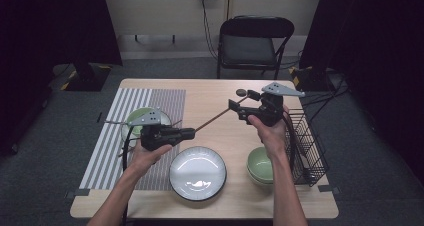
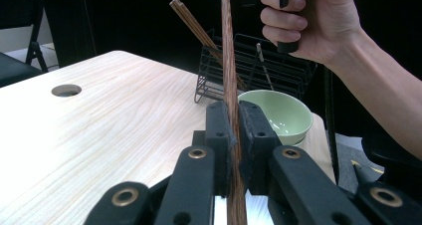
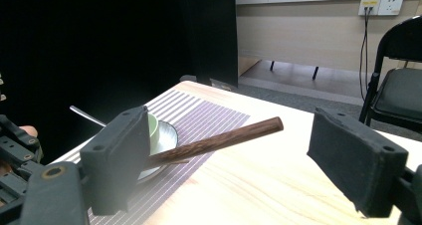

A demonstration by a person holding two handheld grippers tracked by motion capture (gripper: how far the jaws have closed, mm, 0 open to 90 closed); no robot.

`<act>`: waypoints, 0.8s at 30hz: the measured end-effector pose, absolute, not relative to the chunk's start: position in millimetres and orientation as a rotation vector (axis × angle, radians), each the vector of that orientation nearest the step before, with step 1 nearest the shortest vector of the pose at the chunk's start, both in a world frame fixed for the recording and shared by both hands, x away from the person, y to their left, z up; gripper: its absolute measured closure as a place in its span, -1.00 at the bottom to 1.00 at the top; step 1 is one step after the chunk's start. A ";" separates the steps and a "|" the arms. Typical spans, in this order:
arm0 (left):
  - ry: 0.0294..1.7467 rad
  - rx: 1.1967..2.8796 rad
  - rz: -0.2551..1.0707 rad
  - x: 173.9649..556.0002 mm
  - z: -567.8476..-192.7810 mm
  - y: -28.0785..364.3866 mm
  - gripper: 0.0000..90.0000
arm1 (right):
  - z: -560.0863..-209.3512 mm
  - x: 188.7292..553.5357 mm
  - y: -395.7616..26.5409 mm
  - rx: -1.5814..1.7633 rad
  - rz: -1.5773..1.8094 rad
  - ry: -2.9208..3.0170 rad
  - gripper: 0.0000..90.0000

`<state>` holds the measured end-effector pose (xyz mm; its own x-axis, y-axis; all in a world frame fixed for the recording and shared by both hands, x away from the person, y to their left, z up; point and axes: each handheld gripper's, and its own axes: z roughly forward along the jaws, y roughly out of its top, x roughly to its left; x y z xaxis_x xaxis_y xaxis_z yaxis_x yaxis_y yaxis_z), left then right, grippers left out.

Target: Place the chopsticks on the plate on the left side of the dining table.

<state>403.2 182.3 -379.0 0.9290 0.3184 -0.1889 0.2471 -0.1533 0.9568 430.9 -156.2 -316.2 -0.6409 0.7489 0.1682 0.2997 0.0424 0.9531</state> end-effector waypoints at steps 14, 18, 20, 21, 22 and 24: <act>0.441 1.725 0.070 403.4 -376.0 189.8 0.87 | -323.2 433.4 -152.4 1.071 1.609 1.968 -0.64; 0.440 1.724 0.071 403.8 -375.6 190.8 0.87 | -326.1 433.8 -153.1 1.078 1.611 1.969 -0.65; 0.440 1.722 0.067 403.9 -375.7 190.5 0.87 | -327.7 433.9 -153.2 1.084 1.611 1.970 -0.65; 0.439 1.724 0.071 403.8 -375.6 190.4 0.87 | -328.2 433.9 -153.2 1.085 1.607 1.973 -0.65; 0.440 1.723 0.071 403.8 -375.4 190.4 0.87 | -329.1 433.9 -153.0 1.087 1.608 1.974 -0.65; 0.439 1.721 0.072 404.1 -374.9 190.7 0.87 | -330.5 434.1 -153.3 1.089 1.609 1.976 -0.65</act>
